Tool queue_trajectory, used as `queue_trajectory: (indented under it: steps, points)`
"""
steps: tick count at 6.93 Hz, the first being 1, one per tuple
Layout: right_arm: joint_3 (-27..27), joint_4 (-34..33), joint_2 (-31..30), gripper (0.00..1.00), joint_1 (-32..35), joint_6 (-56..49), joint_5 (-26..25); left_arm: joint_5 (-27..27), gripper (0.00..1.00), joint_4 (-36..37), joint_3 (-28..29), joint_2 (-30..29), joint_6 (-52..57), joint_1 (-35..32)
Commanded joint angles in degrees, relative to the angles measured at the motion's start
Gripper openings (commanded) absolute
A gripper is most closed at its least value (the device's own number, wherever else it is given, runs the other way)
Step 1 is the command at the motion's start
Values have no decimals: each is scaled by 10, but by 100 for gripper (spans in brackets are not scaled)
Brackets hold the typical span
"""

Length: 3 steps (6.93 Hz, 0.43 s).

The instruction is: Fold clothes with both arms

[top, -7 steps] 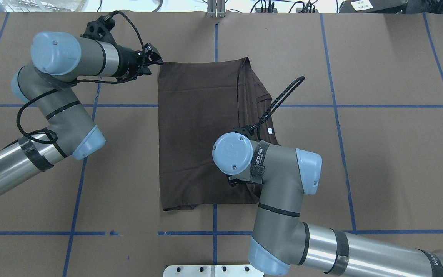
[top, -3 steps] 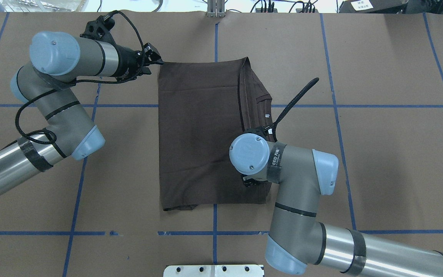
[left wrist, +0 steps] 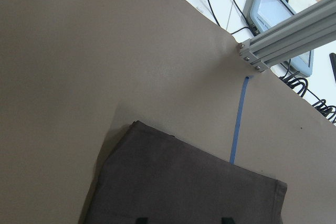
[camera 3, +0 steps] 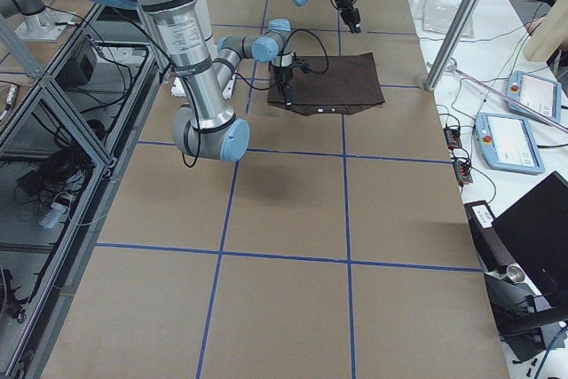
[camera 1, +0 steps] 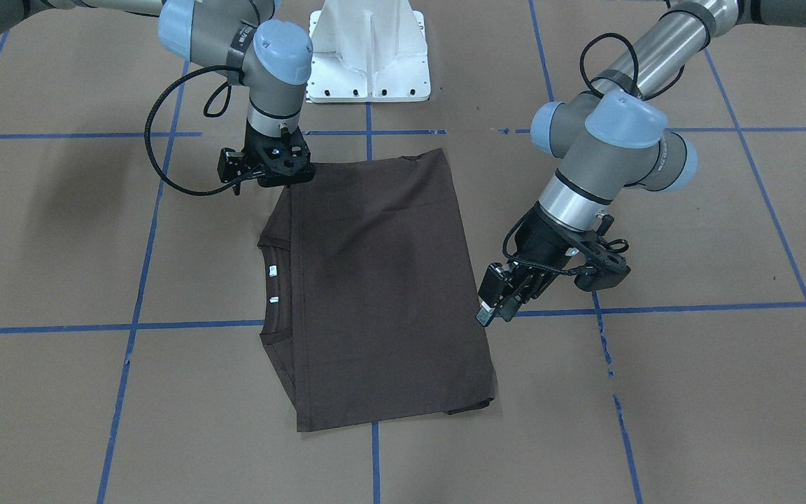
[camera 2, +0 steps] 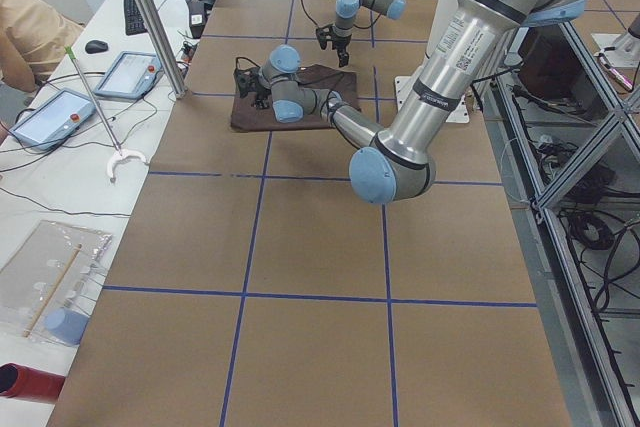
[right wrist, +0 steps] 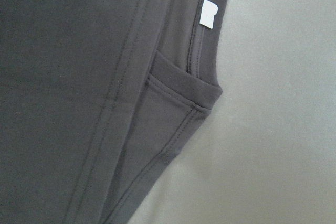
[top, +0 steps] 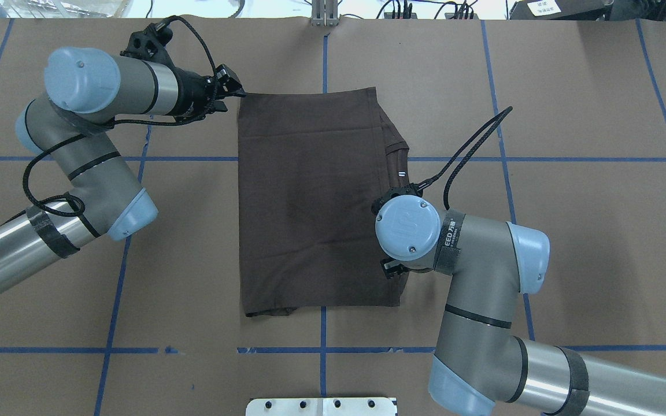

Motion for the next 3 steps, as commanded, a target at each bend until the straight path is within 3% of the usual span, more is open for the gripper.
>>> queue_trajectory:
  steps: [1,3]
  points:
    - [0,70,-4,100,-11,156,0,0,56,-1,-1,0,0,0]
    - [-3,204,-34,96,-31,372,-2,0,56,-1,-1,0,0,0]
